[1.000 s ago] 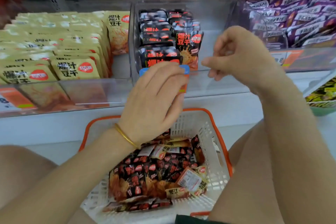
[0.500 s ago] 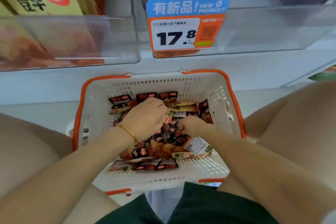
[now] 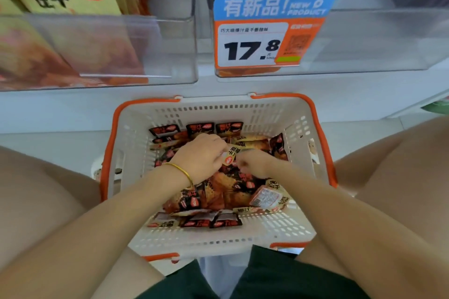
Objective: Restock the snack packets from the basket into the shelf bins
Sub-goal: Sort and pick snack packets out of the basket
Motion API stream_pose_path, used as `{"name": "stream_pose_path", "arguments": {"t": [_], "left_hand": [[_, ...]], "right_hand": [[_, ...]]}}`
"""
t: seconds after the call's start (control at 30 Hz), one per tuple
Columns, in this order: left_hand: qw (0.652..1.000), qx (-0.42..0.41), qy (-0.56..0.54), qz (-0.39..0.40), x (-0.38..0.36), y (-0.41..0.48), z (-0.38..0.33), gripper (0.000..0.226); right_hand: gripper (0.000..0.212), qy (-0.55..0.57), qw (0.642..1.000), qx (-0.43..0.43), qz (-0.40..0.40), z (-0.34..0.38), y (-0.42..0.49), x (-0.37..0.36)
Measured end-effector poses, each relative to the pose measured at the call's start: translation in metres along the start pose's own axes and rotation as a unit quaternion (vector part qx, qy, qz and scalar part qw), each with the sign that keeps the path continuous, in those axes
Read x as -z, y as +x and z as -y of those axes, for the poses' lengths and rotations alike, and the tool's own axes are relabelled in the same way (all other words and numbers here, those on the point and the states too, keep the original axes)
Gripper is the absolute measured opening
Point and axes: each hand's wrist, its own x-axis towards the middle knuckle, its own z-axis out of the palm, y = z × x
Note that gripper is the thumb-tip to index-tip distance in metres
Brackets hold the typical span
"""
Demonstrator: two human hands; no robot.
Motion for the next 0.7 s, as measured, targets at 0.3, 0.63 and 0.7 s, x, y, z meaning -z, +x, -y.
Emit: {"name": "stream_pose_path", "arguments": {"t": [0.3,0.63,0.7], "left_hand": [[0.99,0.041,-0.13,-0.02,0.024,-0.011,-0.033,0.045],[0.903,-0.022,-0.368,-0.22,0.094,-0.03,-0.103,0.022],[0.901,-0.057,-0.359,-0.237,0.11,-0.037,-0.118,0.034]], "right_hand": [[0.009,0.251,0.954,0.088,-0.142,0.019,-0.106,0.091],[0.027,0.525,0.811,0.154,-0.206,0.023,-0.206,0.103],[0.03,0.511,0.8,0.173,-0.261,0.029,-0.225,0.113]]}}
